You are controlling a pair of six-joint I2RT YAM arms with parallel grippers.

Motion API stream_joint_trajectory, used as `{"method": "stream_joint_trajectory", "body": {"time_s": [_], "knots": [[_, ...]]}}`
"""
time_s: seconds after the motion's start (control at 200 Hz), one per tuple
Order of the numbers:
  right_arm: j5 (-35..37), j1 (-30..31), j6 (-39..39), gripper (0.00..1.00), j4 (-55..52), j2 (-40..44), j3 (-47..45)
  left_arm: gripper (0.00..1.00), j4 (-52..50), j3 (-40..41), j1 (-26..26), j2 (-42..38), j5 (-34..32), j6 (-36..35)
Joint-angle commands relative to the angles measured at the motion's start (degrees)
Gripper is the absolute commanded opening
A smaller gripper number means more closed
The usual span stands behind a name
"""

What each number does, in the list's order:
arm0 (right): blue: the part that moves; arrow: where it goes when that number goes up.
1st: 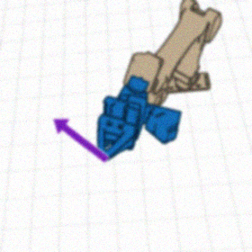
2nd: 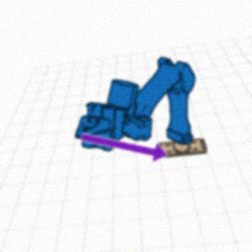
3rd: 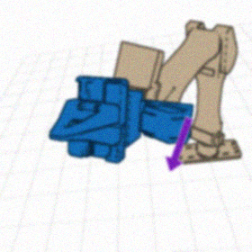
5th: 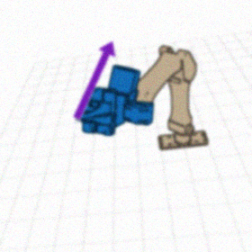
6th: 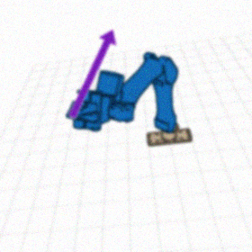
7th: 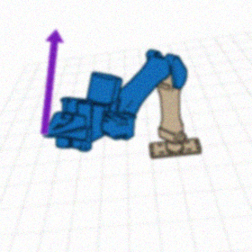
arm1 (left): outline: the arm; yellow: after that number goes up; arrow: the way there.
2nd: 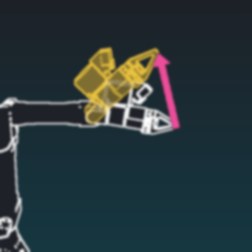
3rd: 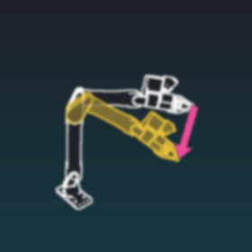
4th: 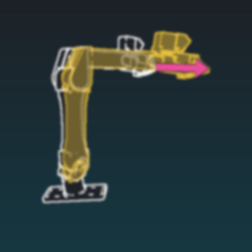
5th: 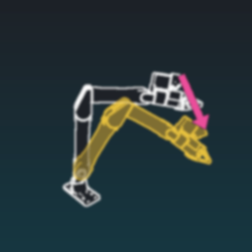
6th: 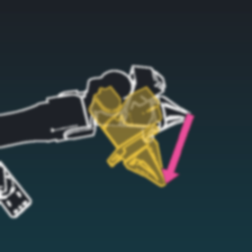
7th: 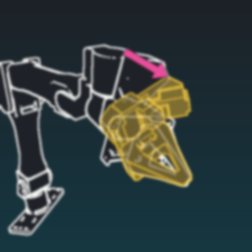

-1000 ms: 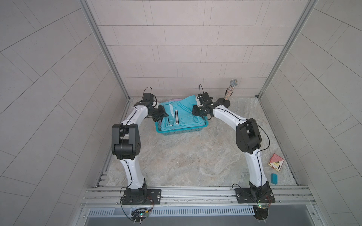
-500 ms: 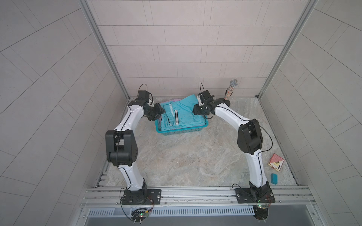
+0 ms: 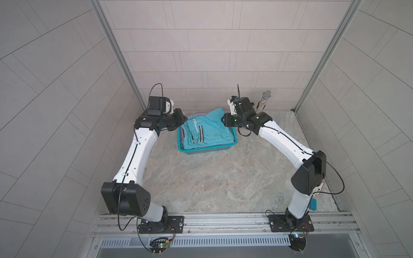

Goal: Put the folded long pants in the basket
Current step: Place the long pant in the basket.

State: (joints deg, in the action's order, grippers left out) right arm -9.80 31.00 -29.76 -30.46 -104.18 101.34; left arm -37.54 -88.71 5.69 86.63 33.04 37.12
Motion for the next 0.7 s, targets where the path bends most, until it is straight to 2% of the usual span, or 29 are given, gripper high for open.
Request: {"method": "stream_joint_trajectory", "body": {"time_s": [0.0, 0.08, 0.205, 0.34, 0.445, 0.55, 0.695], "knots": [[-0.41, -0.19, -2.14, 0.38, 2.41, -3.08, -4.88, 0.0, 7.44, 4.57, 1.87, 5.03, 3.43, 2.44], [-0.57, -0.19, -2.08, 0.36, 3.34, -5.71, -6.71, 0.0, 12.27, 8.1, 1.93, 9.28, 4.26, 2.9], [-1.33, -0.12, -2.46, 0.32, 1.77, -9.33, -8.59, 0.0, 12.05, 11.04, 1.91, 15.38, 5.65, 0.43], [-1.49, 0.98, -3.8, 0.31, 5.84, -6.99, -17.24, 0.0, 19.34, 22.12, 1.88, 13.45, 5.59, 2.82], [-0.93, 1.51, -3.9, 0.31, 5.85, -5.05, -19.93, 0.0, 18.94, 25.44, 1.91, 11.94, 5.29, 2.36], [-0.96, 1.69, -3.99, 0.31, 4.52, -2.4, -18.78, 0.0, 16.49, 23.72, 1.94, 10.34, 5.51, 1.9], [0.29, 1.87, -2.49, 0.33, 0.79, 1.42, -10.85, 0.0, 8.11, 11.95, 1.9, 9.24, 4.25, 0.03]]}}
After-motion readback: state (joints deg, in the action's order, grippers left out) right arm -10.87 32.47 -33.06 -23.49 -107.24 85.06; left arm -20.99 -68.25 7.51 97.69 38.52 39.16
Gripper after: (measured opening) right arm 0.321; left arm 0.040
